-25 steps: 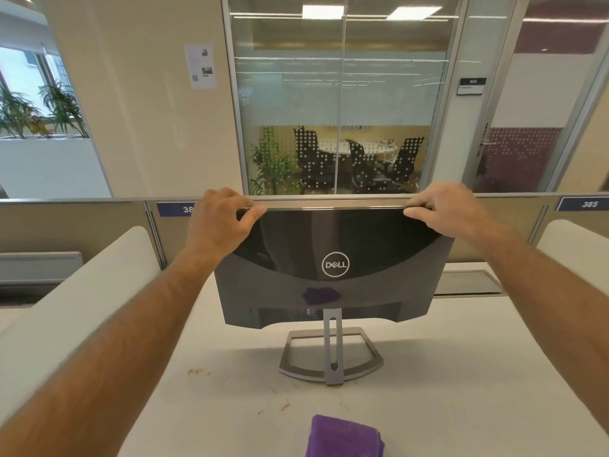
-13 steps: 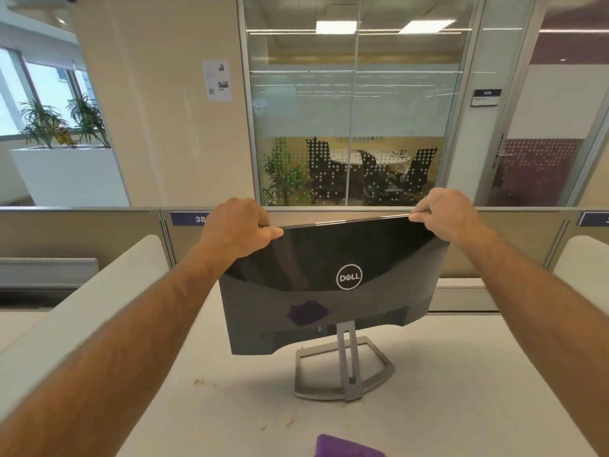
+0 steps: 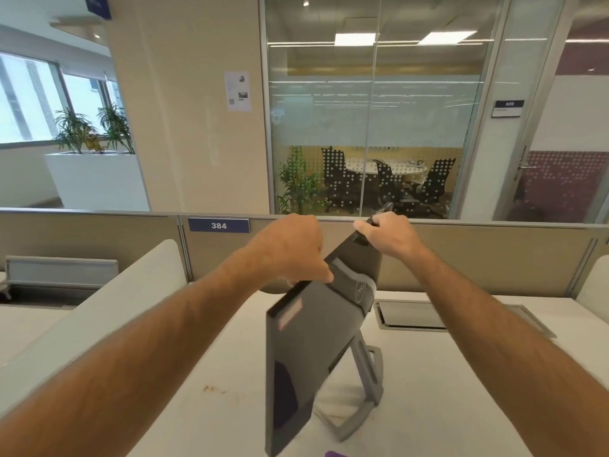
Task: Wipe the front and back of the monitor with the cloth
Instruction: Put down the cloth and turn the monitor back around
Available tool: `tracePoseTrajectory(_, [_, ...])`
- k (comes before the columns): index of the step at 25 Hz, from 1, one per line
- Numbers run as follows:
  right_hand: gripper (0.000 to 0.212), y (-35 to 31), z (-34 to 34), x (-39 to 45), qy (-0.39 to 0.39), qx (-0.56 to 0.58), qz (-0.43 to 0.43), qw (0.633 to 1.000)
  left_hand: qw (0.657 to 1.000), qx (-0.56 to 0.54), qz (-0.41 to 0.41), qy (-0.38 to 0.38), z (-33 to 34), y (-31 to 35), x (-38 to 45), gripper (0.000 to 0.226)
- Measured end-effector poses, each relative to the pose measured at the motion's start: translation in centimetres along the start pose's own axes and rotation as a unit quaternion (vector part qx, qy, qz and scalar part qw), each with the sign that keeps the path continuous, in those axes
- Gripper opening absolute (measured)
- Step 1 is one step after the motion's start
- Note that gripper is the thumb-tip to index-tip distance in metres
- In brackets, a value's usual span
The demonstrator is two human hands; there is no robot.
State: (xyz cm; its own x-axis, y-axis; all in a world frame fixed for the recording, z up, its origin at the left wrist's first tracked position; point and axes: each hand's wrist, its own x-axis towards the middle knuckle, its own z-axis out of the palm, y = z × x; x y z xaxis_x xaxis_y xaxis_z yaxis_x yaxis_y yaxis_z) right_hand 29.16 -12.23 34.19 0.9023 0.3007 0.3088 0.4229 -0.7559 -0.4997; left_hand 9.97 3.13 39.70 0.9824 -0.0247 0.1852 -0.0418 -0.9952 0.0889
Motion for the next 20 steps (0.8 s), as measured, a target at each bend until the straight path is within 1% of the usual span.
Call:
tracePoseTrajectory(4, [0.035, -1.2, 0.8, 0.3, -0.022, 0.049, -0.014, 0.998, 0.996, -0.073, -0.014, -0.051, 0.2, 1.8, 0.3, 0.036])
tracePoseTrajectory(7, [0.031, -1.7, 1.0, 0.1, -0.051, 0.097, -0.014, 0.994, 0.995, -0.077, 0.036, -0.050, 0.9, 2.2, 0.8, 0.045])
tracePoseTrajectory(9, [0.029, -1.9, 0.4, -0.6, -0.070, 0.105, -0.002, 0.992, 0.988, -0.127, 0.069, -0.056, 0.6, 1.6, 1.1, 0.051])
tracePoseTrajectory(11, [0.028, -2.3, -0.3, -2.0, -0.097, 0.163, 0.027, 0.982, 0.978, -0.189, 0.082, -0.033, 0.2, 0.1, 2.4, 0.049])
tracePoseTrajectory(12, [0.030, -2.8, -0.6, -3.0, -0.112, 0.191, 0.038, 0.975, 0.978, -0.187, 0.088, -0.006, 0.1, -0.7, 3.3, 0.040])
tracePoseTrajectory(13, [0.034, -3.3, -0.8, -4.1, -0.124, 0.199, 0.042, 0.971, 0.983, -0.153, 0.096, 0.023, 0.3, -1.4, 4.5, 0.026])
tracePoseTrajectory(14, [0.042, -3.9, -0.9, -5.3, -0.137, 0.187, 0.043, 0.972, 0.988, -0.102, 0.106, 0.042, 0.7, -2.0, 5.8, 0.017])
tracePoseTrajectory(15, [0.054, -4.4, -1.0, -6.4, -0.154, 0.170, 0.046, 0.972, 0.992, -0.034, 0.114, 0.046, 1.2, -2.5, 7.0, 0.033])
tracePoseTrajectory(16, [0.069, -5.0, -1.1, -7.6, -0.174, 0.152, 0.054, 0.971, 0.990, 0.041, 0.131, 0.033, 1.9, -2.8, 8.2, 0.053])
tracePoseTrajectory(17, [0.080, -5.4, -1.2, -8.5, -0.194, 0.136, 0.063, 0.970, 0.981, 0.116, 0.152, 0.020, 2.5, -2.9, 9.2, 0.068])
tracePoseTrajectory(18, [0.083, -5.6, -1.5, -9.2, -0.213, 0.125, 0.070, 0.966, 0.966, 0.184, 0.180, 0.013, 3.1, -2.7, 10.0, 0.076])
tracePoseTrajectory(19, [0.078, -5.8, -1.7, -9.6, -0.231, 0.122, 0.074, 0.962, 0.950, 0.233, 0.209, 0.007, 3.6, -2.3, 10.7, 0.078])
tracePoseTrajectory(20, [0.069, -5.8, -2.0, -9.8, -0.244, 0.122, 0.074, 0.959, 0.939, 0.256, 0.229, 0.009, 4.1, -2.0, 11.3, 0.077])
